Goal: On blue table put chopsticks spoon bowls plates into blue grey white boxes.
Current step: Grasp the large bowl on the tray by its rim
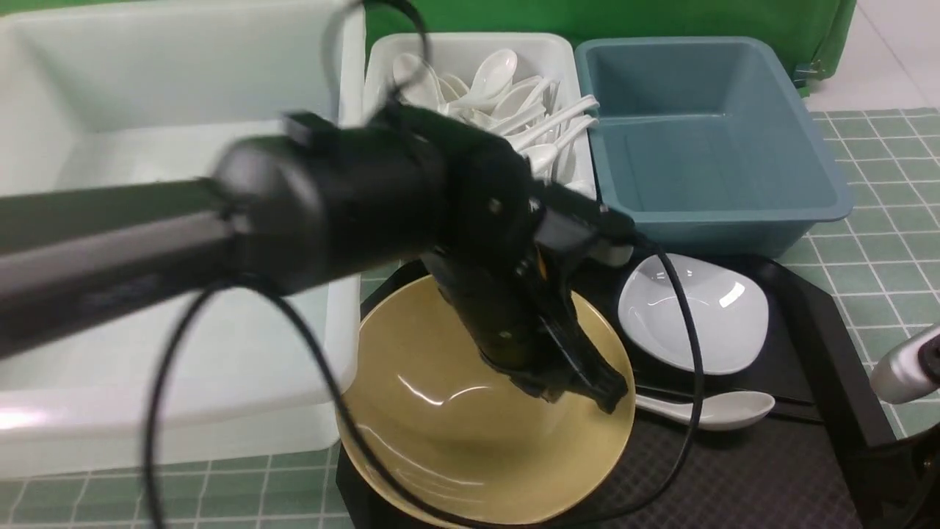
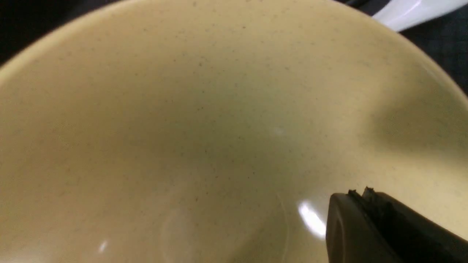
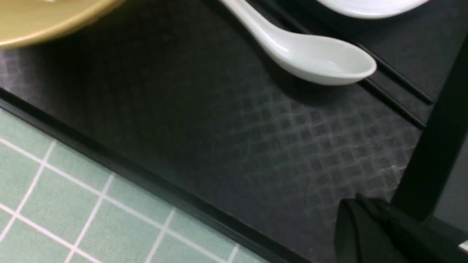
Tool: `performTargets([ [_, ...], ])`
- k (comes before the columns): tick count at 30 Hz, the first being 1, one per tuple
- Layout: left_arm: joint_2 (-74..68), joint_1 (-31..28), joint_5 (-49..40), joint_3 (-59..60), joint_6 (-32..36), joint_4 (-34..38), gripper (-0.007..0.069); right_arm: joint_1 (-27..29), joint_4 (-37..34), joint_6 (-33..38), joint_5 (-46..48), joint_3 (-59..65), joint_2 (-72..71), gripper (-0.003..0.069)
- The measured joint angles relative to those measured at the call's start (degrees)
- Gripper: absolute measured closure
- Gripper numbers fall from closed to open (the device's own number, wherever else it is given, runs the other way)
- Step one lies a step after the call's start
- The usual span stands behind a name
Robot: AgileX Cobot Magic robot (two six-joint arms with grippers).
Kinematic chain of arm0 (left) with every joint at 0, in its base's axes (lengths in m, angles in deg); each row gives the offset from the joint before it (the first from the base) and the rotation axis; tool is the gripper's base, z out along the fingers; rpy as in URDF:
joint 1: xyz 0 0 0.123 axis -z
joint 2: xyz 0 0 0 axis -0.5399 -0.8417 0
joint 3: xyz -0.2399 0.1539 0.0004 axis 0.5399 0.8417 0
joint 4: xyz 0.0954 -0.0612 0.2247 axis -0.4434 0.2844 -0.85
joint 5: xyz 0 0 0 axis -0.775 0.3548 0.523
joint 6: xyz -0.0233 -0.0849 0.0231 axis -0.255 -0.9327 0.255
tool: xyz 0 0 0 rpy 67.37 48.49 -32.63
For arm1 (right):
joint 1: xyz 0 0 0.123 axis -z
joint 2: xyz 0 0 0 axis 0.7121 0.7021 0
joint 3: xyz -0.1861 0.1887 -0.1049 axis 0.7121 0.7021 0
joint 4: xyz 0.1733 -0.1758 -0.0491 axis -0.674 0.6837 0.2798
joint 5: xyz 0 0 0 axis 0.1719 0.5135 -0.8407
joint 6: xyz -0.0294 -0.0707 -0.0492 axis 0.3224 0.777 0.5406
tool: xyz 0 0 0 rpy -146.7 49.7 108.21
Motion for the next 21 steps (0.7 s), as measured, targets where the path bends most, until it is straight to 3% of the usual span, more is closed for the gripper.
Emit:
performTargets([
  [6,-4.0,-0.1,4.8,-0.3,1.5,10.1,0.0623,0.0,-0.6,0.0,-1.9,0.0,0.0,0.0622],
  [11,-4.3,-0.2,6.4,-1.5,14.2,27.6,0.0623,0.0,-1.2,0.0,-2.7,0.0,0.0,0.0622],
  [13,-4.3,-0.3,5.7,-2.3,17.0,29.4,0.0621,0.0,-1.2,0.0,-2.7,0.0,0.0,0.0622],
  [15,-4.1,-0.9,3.5,-3.8,18.0,28.8,0.0618,0.0,-1.2,0.0,-2.7,0.0,0.0,0.0622],
  [17,-3.0,-2.5,0.0,-5.6,15.1,22.6,0.0605,0.0,-1.3,0.0,-2.8,0.0,0.0,0.0622],
  [20,-1.2,-4.3,-2.2,-7.1,10.5,11.8,0.0551,0.0,-1.3,0.0,-3.1,0.0,0.0,0.0622],
  [21,-0.3,-5.4,-3.8,-8.3,7.1,3.1,0.0496,0.0,-1.5,0.0,-3.4,0.0,0.0,0.0622],
])
